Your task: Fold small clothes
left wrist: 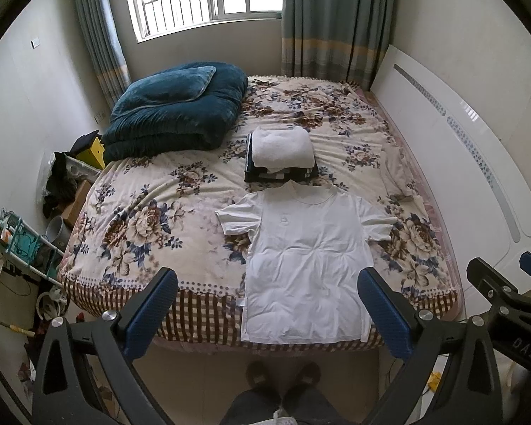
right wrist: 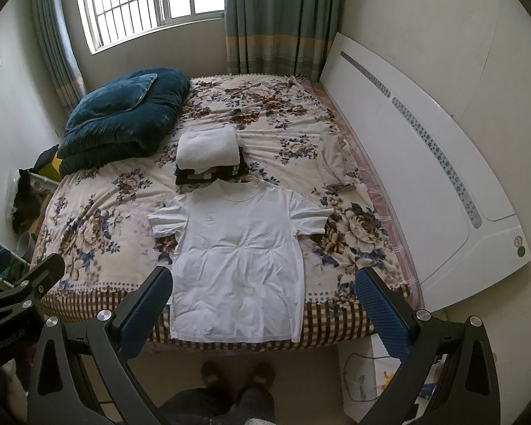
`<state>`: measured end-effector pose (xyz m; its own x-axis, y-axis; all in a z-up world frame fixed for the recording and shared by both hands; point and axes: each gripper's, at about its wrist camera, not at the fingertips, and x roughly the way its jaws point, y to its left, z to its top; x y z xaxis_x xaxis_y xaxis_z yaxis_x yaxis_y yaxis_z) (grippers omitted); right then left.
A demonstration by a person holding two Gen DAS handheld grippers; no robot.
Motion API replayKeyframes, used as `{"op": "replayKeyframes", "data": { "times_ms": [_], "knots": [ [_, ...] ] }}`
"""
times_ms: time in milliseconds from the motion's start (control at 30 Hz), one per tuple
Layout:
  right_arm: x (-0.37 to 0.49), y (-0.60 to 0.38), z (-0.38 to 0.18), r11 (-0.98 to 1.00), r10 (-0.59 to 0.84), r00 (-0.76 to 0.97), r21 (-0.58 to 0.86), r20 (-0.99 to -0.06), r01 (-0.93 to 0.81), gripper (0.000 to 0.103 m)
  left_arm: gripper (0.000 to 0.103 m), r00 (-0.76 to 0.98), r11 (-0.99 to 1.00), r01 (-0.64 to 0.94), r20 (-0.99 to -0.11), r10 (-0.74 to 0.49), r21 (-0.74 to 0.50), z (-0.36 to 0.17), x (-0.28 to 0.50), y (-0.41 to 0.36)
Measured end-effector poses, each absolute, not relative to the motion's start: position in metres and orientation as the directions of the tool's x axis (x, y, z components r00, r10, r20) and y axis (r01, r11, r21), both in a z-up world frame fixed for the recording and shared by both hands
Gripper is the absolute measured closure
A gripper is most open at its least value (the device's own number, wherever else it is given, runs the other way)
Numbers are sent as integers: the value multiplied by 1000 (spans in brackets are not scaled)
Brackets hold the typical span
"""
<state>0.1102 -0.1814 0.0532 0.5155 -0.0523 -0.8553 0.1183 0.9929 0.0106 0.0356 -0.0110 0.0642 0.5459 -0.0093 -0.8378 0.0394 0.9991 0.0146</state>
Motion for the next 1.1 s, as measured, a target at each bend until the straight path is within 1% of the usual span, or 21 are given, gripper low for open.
{"op": "replayKeyframes", "data": {
  "times_ms": [900,1000,1100],
  "knots": [
    [108,-180,49,993,-52,517,10,-854,117,0,0,557,999,39,-830,-9,15,61,28,-12],
    [111,-181,49,992,-51,512,15,-857,125,0,0,572,999,31,-820,11,35,63,36,-14],
    [120,-188,42,986,-57,509,31,-859,163,0,0,588,998,26,-808,31,58,57,61,-16]
  ]
}}
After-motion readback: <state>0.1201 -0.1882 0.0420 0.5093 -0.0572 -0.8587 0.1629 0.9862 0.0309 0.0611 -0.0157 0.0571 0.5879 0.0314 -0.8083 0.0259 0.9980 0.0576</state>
